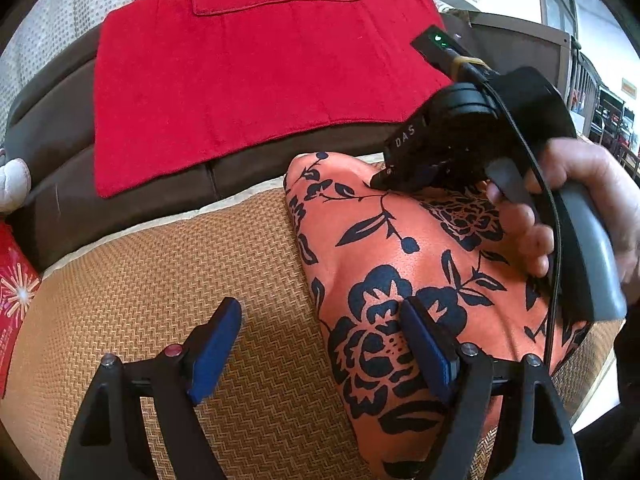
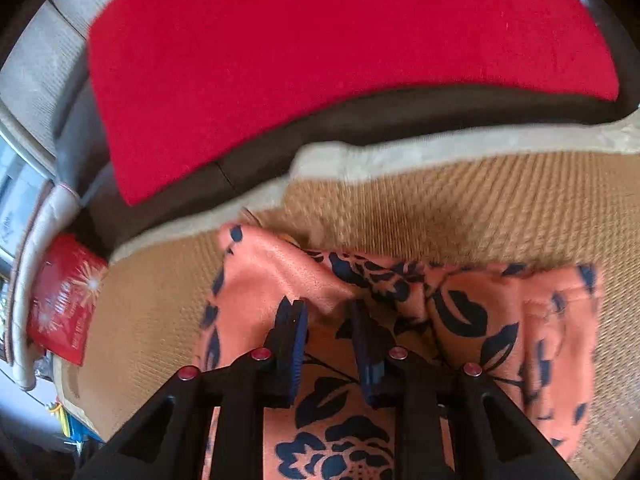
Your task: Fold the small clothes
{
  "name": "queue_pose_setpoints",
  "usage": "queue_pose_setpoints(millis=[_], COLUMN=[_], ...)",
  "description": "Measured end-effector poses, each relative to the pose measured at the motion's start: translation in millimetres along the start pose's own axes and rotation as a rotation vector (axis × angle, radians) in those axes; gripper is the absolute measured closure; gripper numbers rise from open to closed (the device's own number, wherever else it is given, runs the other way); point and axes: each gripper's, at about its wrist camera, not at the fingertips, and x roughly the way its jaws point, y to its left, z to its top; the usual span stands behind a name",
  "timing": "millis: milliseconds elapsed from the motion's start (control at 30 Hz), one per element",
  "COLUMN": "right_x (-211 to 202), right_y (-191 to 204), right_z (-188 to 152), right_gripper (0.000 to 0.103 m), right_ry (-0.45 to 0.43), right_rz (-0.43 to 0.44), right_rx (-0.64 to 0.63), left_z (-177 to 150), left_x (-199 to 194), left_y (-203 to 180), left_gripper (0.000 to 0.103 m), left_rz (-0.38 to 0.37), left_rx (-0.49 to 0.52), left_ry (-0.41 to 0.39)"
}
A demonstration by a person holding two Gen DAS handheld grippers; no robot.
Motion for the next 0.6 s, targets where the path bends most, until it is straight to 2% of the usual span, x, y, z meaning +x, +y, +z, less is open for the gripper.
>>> queue_pose_setpoints(millis=[67, 300, 467, 600], right_x=[-4, -69, -93, -96], right_y=[0, -22, -37, -41], right_z=[-2, -30, -68, -95], right_gripper=[0.077, 0.077, 0.077, 0.077], right_ry=[-0.024, -0.14, -0.137, -0.103], right_rz=[0.008, 0.04, 0.075, 0.078], right_rx=[-0.002, 0.037, 0.074, 0.063], left_z=[1, 0, 1, 2], left_x=[-1, -5, -4, -3], left_y=[-1, -7, -11, -11], left_gripper=[0.021, 0.021, 0.021, 0.021], left_rz=[0.002, 0.043, 0.071, 0.083], left_rx=[-0.004, -0.001, 0.005, -0.001], left_ry=[0.0, -0.006, -0.013, -0.013])
